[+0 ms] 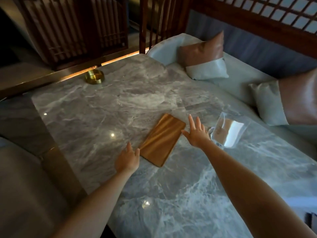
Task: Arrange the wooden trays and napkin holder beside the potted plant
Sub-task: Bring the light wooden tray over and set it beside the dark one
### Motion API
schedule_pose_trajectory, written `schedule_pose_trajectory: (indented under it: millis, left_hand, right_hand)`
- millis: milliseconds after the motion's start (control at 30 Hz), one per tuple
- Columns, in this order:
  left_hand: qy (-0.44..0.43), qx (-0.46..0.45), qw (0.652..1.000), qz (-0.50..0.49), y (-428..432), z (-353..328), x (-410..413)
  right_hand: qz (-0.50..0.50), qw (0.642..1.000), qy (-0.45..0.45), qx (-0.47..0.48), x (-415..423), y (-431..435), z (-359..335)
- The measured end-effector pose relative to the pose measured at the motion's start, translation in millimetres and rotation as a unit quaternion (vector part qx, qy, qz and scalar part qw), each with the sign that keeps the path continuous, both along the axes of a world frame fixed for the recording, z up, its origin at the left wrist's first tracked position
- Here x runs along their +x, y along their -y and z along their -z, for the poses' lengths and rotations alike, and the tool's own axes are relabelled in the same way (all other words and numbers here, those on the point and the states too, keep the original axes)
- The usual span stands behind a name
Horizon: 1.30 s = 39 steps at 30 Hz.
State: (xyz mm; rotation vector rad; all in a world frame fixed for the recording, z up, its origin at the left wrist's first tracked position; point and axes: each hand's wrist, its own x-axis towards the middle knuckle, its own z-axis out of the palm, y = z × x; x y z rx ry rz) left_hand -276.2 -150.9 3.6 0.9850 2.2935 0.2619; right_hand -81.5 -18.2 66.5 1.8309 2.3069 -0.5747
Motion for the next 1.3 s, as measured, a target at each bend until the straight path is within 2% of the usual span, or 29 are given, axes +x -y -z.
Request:
schedule_pose_trajectory:
  millis: [133,433,667,967,1167,1300]
  left_hand:
    - [0.043,-0.009,0.999,-0.008,-10,5,4]
    - [0.033,-0.034,0.999,0.012,-32,15,9]
    - [0.045,-0.013,0.999,0.002,-36,21,13]
    - [0.061,-0.021,0.998,-0.007,-38,24,8]
    - [0.113,-0.009,0.993,-0.018,-41,25,-3]
    - [0.086,-0.005,0.996,0.012,-47,13,-12]
  right_hand:
    - [0.002,0.999,0.006,-0.035,-18,-23,14]
    - [0.038,0.995,-0.002,-0.092,-39,-71,47]
    - [0.057,0.992,-0.013,-0.111,-39,-87,64]
    - [0.099,0.991,-0.005,-0.094,-36,-58,70]
    - [0.164,0.982,-0.023,-0.095,-17,-22,66]
    - [0.211,0.972,-0.05,-0.087,-5,6,62]
